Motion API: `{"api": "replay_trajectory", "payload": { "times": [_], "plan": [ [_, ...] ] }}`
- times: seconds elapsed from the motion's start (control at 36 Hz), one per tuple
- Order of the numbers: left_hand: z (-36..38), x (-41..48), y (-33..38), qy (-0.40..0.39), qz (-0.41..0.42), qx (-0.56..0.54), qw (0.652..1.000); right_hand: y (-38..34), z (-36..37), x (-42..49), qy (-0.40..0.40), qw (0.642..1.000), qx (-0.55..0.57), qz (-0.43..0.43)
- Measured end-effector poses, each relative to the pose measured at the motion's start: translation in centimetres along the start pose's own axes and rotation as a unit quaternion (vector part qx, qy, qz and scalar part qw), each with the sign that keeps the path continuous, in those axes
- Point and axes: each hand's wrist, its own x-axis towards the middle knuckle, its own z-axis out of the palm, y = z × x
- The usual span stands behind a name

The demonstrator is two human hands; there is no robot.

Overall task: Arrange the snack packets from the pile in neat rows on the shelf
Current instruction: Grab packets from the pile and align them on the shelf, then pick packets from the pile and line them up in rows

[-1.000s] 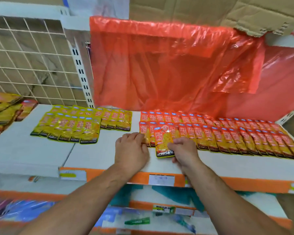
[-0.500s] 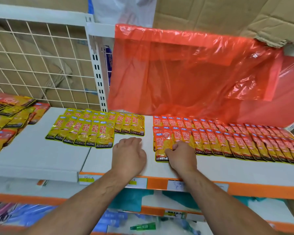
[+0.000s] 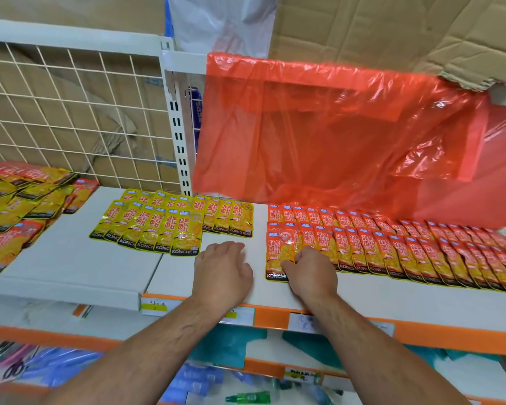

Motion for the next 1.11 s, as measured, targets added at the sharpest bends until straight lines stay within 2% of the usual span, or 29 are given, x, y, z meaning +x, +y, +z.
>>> {"api": "replay_trajectory", "payload": {
  "times": [0.25,0.44,0.67,0.86,1.11],
  "plan": [
    [-0.7,-1.1,0.5,0.037,-0.004,0.038,0.999,0.3,-0.9,-0.2,-0.004,0.998,0.035,-0.047],
    [-1.6,-3.2,0.3,0.052,-0.03,0.049,0.997,-1.1,-0.9,-2.1,-0.021,0.975,-0.002,-0.219],
    [-3.6,-5.6,-2.6,0.067,-0.066,0.075,0.993,-3.9,0.8,-4.8,-0.081,0.939,-0.059,-0.328],
    [-6.5,-6.1,-8.1,0.085,-0.1,0.064,0.989,-9.8,3.7,-5.7,-0.088,0.924,-0.065,-0.367],
    [-12.7,-6.6,-20.8,0.13,-0.119,0.08,0.981,-22.2,11.3,-9.1,-0.096,0.907,-0.026,-0.409]
  ]
}}
